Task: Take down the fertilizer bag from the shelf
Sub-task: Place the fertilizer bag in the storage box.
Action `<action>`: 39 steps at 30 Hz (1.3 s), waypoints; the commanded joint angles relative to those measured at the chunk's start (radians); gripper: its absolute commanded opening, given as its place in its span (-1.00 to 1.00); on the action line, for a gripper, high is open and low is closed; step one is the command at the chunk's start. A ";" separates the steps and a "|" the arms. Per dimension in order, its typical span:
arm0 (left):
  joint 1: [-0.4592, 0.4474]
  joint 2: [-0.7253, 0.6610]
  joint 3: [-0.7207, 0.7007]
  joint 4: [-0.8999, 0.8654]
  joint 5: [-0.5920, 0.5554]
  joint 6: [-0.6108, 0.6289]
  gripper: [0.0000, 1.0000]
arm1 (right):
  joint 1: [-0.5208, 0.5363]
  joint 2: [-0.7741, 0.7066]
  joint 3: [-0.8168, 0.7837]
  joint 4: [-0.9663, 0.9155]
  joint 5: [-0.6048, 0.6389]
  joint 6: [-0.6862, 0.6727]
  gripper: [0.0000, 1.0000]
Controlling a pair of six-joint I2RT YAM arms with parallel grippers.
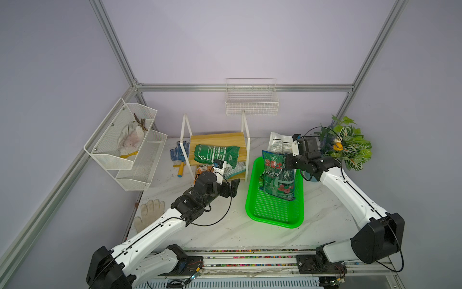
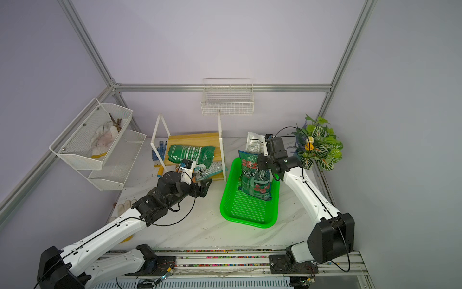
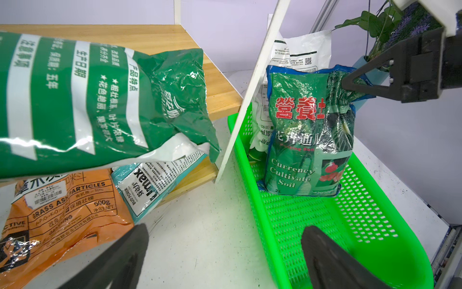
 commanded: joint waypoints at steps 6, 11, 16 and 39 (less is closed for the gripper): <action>0.003 -0.016 0.030 -0.034 -0.009 -0.009 1.00 | -0.011 0.054 0.044 0.111 0.117 0.024 -1.00; 0.004 -0.030 0.015 -0.035 -0.021 -0.010 1.00 | -0.011 0.068 0.037 0.090 0.091 0.050 -0.95; 0.003 -0.038 0.009 -0.039 -0.028 -0.002 1.00 | -0.012 0.020 0.037 0.083 0.071 0.058 -0.27; 0.003 -0.052 0.124 -0.164 -0.162 0.234 1.00 | 0.006 -0.232 0.096 -0.023 -0.100 0.118 0.21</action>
